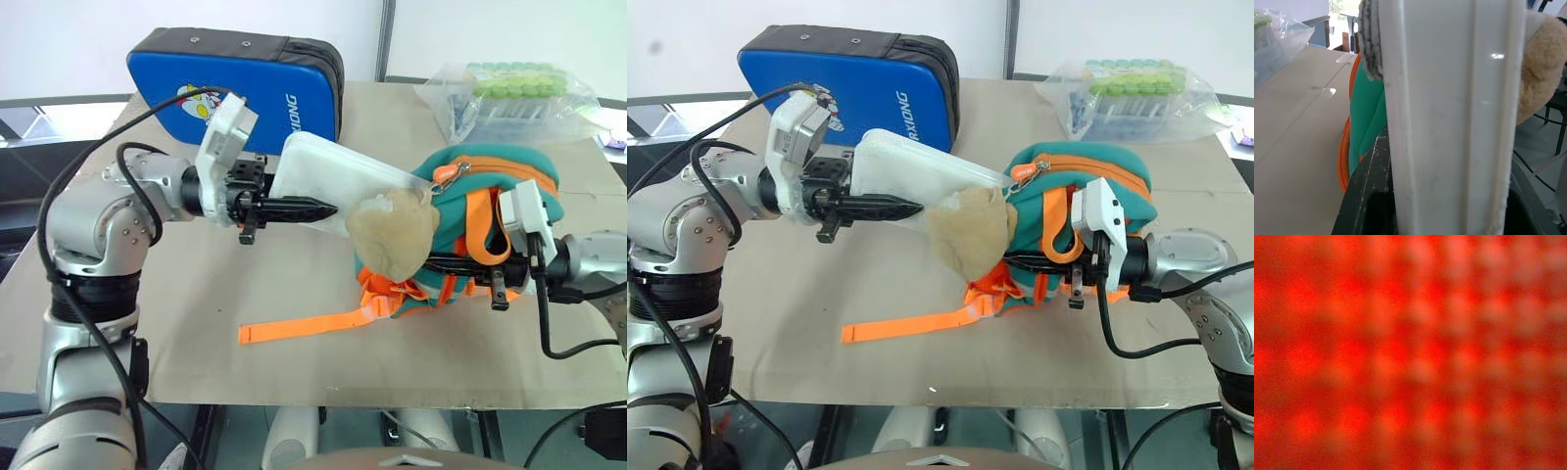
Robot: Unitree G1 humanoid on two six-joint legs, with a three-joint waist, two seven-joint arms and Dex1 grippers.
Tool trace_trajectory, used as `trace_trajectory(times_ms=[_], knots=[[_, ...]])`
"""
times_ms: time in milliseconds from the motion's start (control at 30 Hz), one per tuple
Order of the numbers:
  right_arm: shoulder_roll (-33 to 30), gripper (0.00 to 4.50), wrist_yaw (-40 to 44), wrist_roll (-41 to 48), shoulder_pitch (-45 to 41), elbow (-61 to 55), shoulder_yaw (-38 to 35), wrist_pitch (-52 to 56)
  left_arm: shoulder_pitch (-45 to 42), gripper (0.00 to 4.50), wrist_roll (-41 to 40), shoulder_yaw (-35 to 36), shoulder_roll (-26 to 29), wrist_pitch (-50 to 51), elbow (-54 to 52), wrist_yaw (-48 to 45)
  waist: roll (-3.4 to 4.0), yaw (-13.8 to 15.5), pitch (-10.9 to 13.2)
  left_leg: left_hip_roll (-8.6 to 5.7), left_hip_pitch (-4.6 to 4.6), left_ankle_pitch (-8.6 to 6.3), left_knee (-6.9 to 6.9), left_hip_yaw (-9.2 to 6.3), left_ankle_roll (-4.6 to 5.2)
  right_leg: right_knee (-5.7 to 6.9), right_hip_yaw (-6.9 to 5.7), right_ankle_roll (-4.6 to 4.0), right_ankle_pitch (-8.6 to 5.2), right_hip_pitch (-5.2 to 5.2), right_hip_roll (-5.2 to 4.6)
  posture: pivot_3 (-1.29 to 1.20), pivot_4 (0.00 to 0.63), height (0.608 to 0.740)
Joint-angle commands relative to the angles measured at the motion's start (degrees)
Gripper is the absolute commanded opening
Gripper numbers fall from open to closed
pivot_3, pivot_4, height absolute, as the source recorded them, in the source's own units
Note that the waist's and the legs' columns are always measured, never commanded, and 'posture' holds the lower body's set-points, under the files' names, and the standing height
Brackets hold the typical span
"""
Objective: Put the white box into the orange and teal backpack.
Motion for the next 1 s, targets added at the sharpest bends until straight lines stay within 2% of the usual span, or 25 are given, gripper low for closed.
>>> trace_trajectory(times_ms=[33, 233, 400, 433, 467, 600, 767, 867, 900, 1000], knots=[[0.86, 0.07, -1.61, 2.69, -4.97, -2.18, -1.08, -0.41, -3.73, 1.16, 7.27, -10.99, -9.21, -4.62, -3.58, 6.82, -0.02, 0.44, 0.01, -0.01, 0.0, 0.0, 0.05, -0.01, 0.0, 0.0, 0.0, 0.01, 0.01, 0.02, 0.0, 0.0, 0.15, 0.74], [2.31, 0.07, -4.0, 5.28, -7.92, -3.73, -0.92, 0.34, -5.23, 1.16, 20.59, -22.93, -14.33, -11.92, -0.21, 8.47, 0.01, 0.17, 0.01, -0.01, 0.0, -0.01, 0.02, 0.01, 0.0, 0.03, 0.07, 0.04, 0.04, -0.01, 0.04, 0.0, 0.15, 0.74], [1.91, 0.07, -7.25, 5.79, -7.83, -4.19, -1.59, 1.07, -7.93, 1.16, 26.15, -27.19, -19.73, -16.94, 8.14, 8.37, 0.03, 0.46, 0.0, -0.02, -0.01, -0.01, -0.01, 0.0, 0.01, 0.04, 0.03, 0.04, 0.03, -0.03, 0.03, 0.0, 0.15, 0.74], [1.81, 0.0, -8.19, 5.11, -7.57, -4.19, -1.55, 1.22, -7.85, 2.15, 25.86, -26.01, -20.35, -16.36, 8.89, 9.17, 0.04, 0.51, -0.01, -0.03, 0.0, -0.01, 0.02, 0.01, 0.01, 0.04, 0.04, 0.04, 0.04, -0.01, 0.03, 0.0, 0.15, 0.74], [1.83, 0.0, -9.0, 4.37, -7.29, -4.1, -1.47, 1.16, -7.45, 2.42, 25.43, -25.0, -19.87, -16.1, 8.62, 8.71, 0.04, 0.53, -0.01, -0.03, 0.0, -0.01, 0.05, 0.02, 0.01, 0.05, 0.05, 0.05, 0.04, -0.01, 0.02, 0.0, 0.15, 0.74], [2.52, 0.0, -14.25, -1.32, -5.81, -0.73, -0.11, 0.99, -5.1, 4.33, 18.1, -12.79, -17.62, -9.74, 6.15, 10.53, 0.04, 0.29, 0.0, 0.01, 0.0, -0.01, 0.12, 0.02, 0.02, 0.13, 0.07, 0.05, 0.04, -0.01, 0.03, 0.0, 0.15, 0.74], [5.15, 0.0, -19.34, -9.01, -6.18, 3.14, 3.27, -1.16, -2.26, 4.43, 2.1, 4.74, -10.63, 4.64, 2.32, 10.53, 0.04, -1.59, 0.0, 0.08, 0.05, -0.01, 0.13, 0.02, 0.02, 0.46, 0.09, 0.03, 0.03, -0.13, 0.05, 0.0, 0.15, 0.74], [7.05, 0.0, -20.34, -11.09, -6.42, 3.96, 4.65, -1.92, -0.99, 4.43, -1.6, 10.21, -7.22, 8.09, 1.44, 12.59, 0.03, -1.67, -0.01, 0.13, 0.06, -0.01, 0.12, -0.02, 0.01, 0.54, 0.06, 0.02, 0.02, -0.15, 0.09, 0.0, 0.15, 0.74], [7.75, 0.0, -20.81, -11.83, -6.5, 4.2, 5.09, -2.14, -0.71, 4.43, -2.83, 11.95, -6.77, 8.89, 1.15, 13.68, 0.03, -1.56, -0.01, 0.12, 0.06, -0.01, 0.13, -0.03, 0.01, 0.53, 0.05, 0.02, 0.02, -0.14, 0.08, 0.0, 0.15, 0.74], [10.49, 0.0, -22.44, -13.73, -7.13, 4.71, 6.85, -2.29, -0.08, 4.43, -14.6, 20.99, -6.24, 20.4, 1.27, 19.28, 0.02, -1.16, -0.01, 0.14, 0.05, -0.01, 0.2, 0.0, 0.01, 0.51, 0.07, 0.04, 0.02, -0.1, 0.01, 0.0, 0.15, 0.74]])
